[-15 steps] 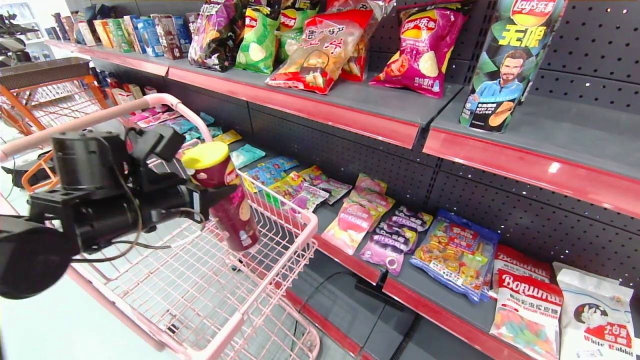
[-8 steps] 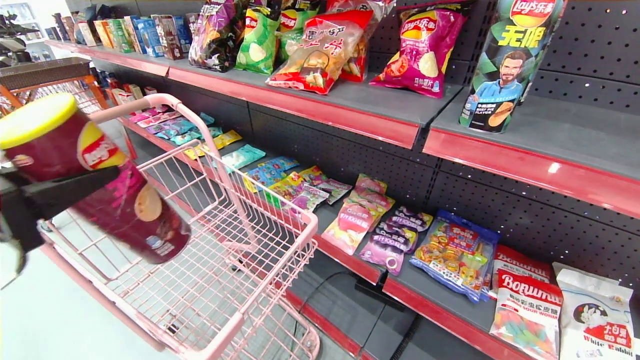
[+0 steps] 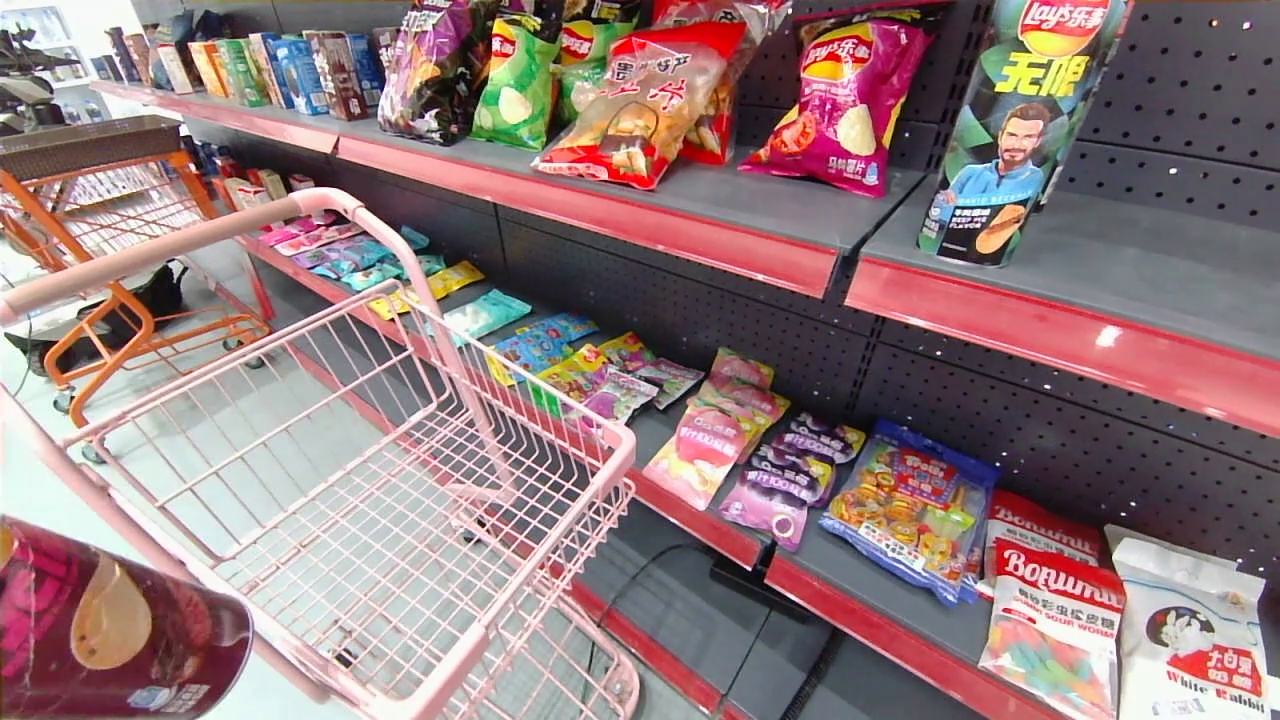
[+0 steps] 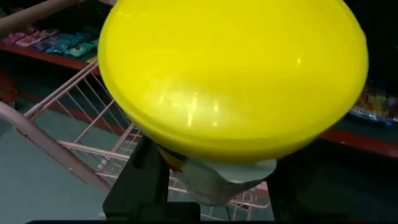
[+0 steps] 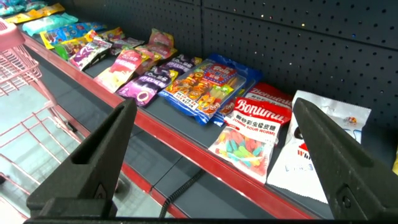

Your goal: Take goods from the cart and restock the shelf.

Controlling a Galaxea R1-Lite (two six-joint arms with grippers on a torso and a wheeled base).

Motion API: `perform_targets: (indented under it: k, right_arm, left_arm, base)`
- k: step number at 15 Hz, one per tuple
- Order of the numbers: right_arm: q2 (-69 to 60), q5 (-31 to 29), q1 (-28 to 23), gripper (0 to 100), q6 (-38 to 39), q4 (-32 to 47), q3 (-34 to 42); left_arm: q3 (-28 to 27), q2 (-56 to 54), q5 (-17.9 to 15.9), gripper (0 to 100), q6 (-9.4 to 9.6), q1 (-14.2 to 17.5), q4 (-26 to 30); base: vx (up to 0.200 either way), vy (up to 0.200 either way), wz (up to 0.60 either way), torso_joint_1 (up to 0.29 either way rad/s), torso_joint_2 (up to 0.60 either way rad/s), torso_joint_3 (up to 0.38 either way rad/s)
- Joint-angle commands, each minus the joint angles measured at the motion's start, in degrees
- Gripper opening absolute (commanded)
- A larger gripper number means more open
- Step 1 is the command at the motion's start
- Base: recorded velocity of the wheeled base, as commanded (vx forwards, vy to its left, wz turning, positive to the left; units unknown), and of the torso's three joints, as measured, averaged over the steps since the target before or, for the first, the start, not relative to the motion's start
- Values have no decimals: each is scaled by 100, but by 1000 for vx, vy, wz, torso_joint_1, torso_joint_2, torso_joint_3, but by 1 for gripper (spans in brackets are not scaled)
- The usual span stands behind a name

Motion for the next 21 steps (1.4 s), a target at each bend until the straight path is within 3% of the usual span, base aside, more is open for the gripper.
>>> perform_targets:
  k: [1, 9, 21]
  right_arm:
    - [5, 1, 1, 100, 2, 0, 10]
    - [5, 1, 1, 100, -7, 0, 1]
    - [5, 1, 1, 100, -7, 0, 1]
  left_arm:
    - [29, -220, 66, 0, -3, 11, -14]
    - [56, -238, 207, 0, 6, 11, -5]
    - [179, -449, 207, 0, 32, 11, -5]
  base:
    - [0, 0, 0, 0, 0, 0]
    - [0, 0, 0, 98, -364, -261]
    - [0, 0, 0, 205, -553, -351]
